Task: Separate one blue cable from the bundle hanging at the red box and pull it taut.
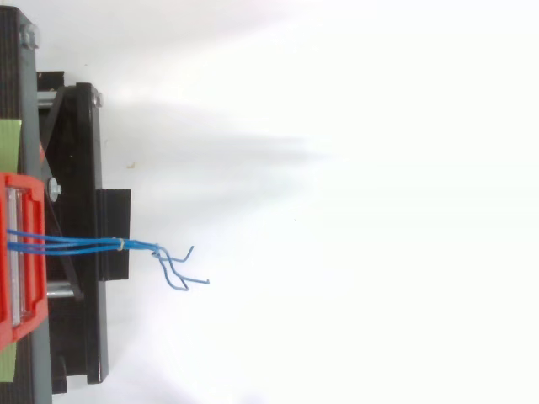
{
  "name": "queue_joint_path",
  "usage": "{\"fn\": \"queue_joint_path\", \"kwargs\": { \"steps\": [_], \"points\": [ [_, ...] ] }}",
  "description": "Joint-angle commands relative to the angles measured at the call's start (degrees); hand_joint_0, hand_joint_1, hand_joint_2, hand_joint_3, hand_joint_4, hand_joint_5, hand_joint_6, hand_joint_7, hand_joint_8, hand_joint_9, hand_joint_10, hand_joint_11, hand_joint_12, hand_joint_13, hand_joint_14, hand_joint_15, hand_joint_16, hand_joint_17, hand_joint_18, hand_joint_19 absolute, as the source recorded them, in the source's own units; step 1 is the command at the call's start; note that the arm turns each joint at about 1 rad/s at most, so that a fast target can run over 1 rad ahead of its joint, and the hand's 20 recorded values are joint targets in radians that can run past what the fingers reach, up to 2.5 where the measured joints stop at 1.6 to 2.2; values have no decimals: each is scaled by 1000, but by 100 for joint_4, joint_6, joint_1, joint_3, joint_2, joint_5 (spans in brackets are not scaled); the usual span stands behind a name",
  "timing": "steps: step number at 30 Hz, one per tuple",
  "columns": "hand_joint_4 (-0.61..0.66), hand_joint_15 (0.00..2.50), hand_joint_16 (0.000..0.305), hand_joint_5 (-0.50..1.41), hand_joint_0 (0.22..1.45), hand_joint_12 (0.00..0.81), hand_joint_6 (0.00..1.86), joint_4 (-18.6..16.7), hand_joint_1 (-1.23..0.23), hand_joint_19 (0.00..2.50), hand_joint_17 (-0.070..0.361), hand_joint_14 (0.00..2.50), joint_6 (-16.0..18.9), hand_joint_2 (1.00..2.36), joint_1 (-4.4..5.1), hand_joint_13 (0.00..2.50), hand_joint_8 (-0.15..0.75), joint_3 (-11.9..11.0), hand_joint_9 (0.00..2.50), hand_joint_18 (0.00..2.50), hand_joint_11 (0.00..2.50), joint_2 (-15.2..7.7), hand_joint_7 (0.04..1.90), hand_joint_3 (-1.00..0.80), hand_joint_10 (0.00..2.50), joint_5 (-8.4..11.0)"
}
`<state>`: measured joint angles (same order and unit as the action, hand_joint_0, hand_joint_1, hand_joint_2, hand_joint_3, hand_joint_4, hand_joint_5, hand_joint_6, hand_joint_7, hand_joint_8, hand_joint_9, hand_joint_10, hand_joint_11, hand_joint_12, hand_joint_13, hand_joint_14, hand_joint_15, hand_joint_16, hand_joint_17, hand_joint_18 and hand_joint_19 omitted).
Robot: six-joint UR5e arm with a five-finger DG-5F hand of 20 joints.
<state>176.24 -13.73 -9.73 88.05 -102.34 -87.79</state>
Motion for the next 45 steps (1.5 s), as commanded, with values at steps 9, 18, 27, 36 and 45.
{"fn": "queue_joint_path", "kwargs": {
  "steps": [9,18,27,36,45],
  "points": [
    [147,314,44,-197,552,342,502,-626,-623,476,100,12,-147,1000,419,517,251,2,641,488,241,-813,786,-500,8,289],
    [149,286,38,-196,557,321,502,-1242,-625,356,84,11,-147,1000,726,519,257,2,648,458,242,-1156,787,-500,8,702],
    [153,271,34,-196,560,303,502,-1813,-625,318,77,11,-7,1000,1060,512,261,-60,646,437,249,-1648,785,-500,8,895],
    [158,273,34,-195,561,300,502,-2200,-626,319,76,10,37,1000,1315,515,262,-719,650,437,239,-2562,787,-500,8,1080],
    [158,281,34,-194,561,302,502,-2191,-626,318,76,10,450,1000,1386,522,265,-1422,655,440,240,-3134,789,-500,7,983]
  ]
}}
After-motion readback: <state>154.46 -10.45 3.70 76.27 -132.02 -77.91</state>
